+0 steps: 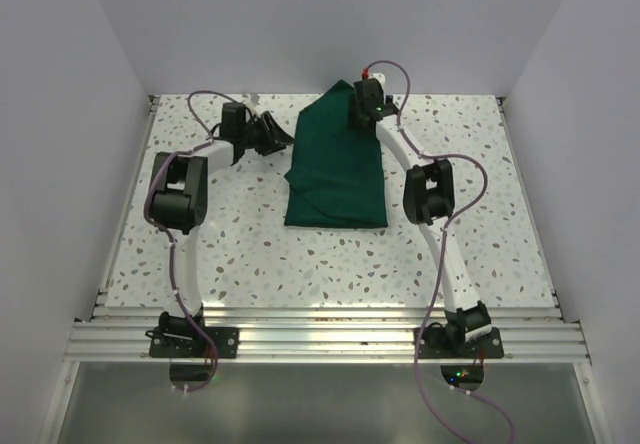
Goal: Prepare the surgical pack
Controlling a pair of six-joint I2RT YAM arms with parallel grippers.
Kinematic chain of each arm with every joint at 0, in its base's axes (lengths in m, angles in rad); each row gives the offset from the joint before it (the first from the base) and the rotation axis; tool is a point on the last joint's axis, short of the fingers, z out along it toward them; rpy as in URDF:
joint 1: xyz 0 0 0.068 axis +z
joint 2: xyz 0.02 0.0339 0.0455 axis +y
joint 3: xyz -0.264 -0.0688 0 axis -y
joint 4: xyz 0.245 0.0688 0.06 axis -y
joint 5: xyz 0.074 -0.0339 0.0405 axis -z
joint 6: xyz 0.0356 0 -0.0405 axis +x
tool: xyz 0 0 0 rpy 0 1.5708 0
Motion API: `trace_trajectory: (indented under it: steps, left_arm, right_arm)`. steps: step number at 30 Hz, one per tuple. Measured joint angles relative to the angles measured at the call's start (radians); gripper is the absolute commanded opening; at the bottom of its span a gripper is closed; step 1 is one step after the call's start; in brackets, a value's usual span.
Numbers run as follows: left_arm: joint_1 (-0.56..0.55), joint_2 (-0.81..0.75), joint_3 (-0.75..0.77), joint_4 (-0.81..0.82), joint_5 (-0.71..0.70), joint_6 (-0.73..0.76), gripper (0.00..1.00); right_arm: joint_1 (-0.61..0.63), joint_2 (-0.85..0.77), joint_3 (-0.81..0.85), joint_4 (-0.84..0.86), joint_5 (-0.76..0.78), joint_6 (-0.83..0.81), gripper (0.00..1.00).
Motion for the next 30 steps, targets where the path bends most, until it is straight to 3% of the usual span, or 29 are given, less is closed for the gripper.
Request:
trace_trajectory:
  steps: [7, 17, 26, 30]
  left_arm:
    - [-0.018, 0.151, 0.139, 0.116, 0.002, -0.098, 0.46]
    - [-0.023, 0.282, 0.272, 0.132, 0.002, -0.203, 0.42]
    - [-0.023, 0.305, 0.311, 0.113, 0.008, -0.239, 0.40]
    - [-0.023, 0.317, 0.330, 0.104, 0.010, -0.245, 0.36]
  right_arm:
    - [0.000, 0.044, 0.023, 0.055, 0.019, -0.053, 0.77]
    - [-0.001, 0.061, 0.033, 0.123, 0.024, -0.062, 0.77]
    - [-0.025, 0.073, 0.032, 0.125, 0.024, -0.016, 0.58]
    - [-0.051, 0.072, 0.019, 0.143, 0.029, -0.005, 0.55]
